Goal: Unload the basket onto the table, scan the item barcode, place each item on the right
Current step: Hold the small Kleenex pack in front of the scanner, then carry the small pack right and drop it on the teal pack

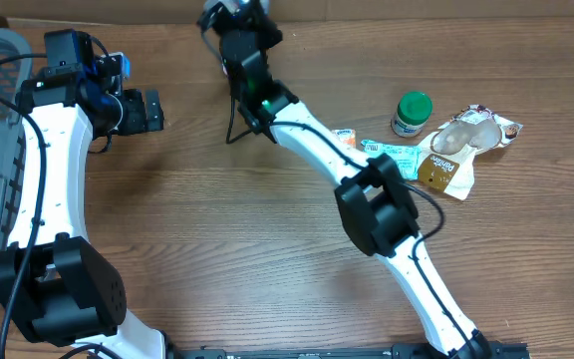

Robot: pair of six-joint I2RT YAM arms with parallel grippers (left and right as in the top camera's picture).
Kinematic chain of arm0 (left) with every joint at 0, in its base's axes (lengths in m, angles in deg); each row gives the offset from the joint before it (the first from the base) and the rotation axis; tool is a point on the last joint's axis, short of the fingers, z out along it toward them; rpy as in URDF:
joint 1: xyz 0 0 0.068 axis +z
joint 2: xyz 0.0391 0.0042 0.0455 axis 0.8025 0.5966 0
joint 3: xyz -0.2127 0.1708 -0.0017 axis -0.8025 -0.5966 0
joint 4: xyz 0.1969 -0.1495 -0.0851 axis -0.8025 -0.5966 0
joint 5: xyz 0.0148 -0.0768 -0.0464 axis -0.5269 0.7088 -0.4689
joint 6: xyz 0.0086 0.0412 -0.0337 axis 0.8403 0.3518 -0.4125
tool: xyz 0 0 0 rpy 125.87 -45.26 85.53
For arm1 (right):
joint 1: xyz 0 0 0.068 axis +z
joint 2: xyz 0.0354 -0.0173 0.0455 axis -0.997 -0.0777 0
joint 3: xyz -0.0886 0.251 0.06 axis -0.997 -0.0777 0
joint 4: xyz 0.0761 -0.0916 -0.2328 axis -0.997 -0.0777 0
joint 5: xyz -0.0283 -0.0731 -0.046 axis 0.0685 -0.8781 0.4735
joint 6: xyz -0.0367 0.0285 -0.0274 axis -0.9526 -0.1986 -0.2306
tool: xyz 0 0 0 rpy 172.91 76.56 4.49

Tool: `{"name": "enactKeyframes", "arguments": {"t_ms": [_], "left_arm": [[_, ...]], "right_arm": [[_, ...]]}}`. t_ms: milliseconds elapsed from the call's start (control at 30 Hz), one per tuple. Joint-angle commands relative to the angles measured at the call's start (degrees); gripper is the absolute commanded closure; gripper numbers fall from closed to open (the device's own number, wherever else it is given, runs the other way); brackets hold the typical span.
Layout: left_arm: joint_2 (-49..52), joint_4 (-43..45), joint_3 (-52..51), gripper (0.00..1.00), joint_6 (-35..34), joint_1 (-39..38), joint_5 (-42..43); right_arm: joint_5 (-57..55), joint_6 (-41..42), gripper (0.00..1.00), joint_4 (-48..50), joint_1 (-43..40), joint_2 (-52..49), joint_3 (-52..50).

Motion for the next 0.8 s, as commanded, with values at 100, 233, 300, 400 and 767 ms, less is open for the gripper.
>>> {"name": "enactKeyframes", "arguments": {"t_ms": [100,233,300,400,767], "left_arm": [[-0.7,0.1,1.0,0.01,0.9,0.0,0.0],[-0.7,0.1,1.0,0.01,0.9,0.0,0.0],[-0.7,0.1,1.0,0.0,0.9,0.0,0.0],[-0.7,0.1,1.0,0.01,0.9,0.0,0.0],[-0.7,0.1,1.0,0.01,0.9,0.0,0.0]], "right_arm": [[-5.0,25.6,0.96,-23.2,0.1,17.0,0.8],[11.1,37.6,0.96,-42.7,-1.3,24.3,0.8],[20.0,43.0,0.96,-51.6,-2.7,28.2,0.8],[31.8,49.3,0.96,-64.3,-5.4,33.4,0.8],[50.1,54.5,0.96,-96.2,-20.1,37.4,-7.0]]}}
